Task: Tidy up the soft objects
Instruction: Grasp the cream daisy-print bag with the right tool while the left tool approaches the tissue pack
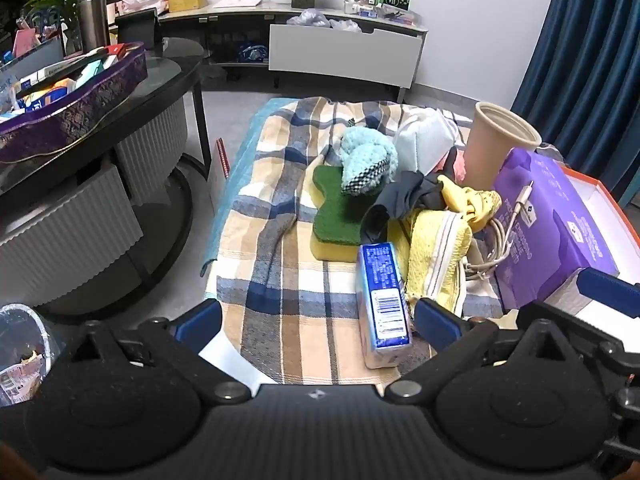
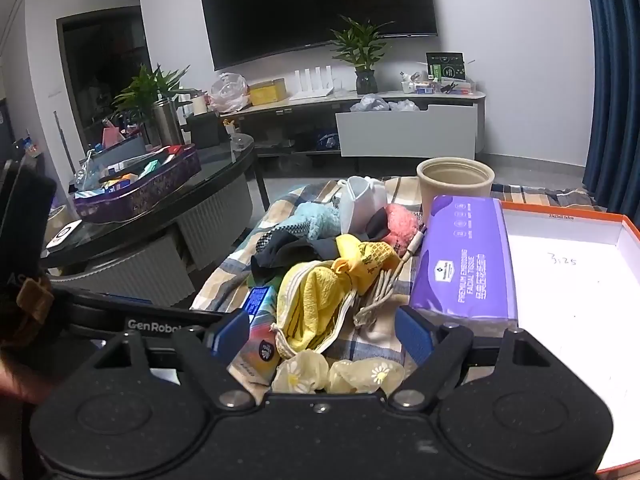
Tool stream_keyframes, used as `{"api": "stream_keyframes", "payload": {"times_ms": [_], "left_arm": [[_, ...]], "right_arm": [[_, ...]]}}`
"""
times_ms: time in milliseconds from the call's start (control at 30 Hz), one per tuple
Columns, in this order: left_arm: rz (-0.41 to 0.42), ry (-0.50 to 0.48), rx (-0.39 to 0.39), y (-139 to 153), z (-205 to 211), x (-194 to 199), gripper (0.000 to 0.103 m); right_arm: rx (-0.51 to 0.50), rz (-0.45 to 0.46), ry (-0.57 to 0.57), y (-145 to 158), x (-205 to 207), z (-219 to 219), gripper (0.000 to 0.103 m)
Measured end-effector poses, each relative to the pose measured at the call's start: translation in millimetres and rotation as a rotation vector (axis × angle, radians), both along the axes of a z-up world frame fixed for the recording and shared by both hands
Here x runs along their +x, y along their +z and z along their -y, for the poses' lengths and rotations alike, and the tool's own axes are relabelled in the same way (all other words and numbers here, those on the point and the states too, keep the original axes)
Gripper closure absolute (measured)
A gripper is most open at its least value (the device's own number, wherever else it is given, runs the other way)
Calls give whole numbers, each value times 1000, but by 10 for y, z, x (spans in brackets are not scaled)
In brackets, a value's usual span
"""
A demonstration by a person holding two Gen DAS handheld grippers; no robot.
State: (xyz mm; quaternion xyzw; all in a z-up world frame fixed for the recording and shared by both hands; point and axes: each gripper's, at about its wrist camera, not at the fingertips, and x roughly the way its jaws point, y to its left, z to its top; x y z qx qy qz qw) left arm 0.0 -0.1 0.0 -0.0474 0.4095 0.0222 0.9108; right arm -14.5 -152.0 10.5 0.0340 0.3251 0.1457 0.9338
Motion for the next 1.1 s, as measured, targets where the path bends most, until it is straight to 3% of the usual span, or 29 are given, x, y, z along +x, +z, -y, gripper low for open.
{"api": "stream_keyframes", "payload": {"times_ms": [1100], "left_arm": [[-46, -15, 13, -108, 95, 76, 0]], "right_arm": [[-73, -120, -19, -443, -9, -68, 9]]}}
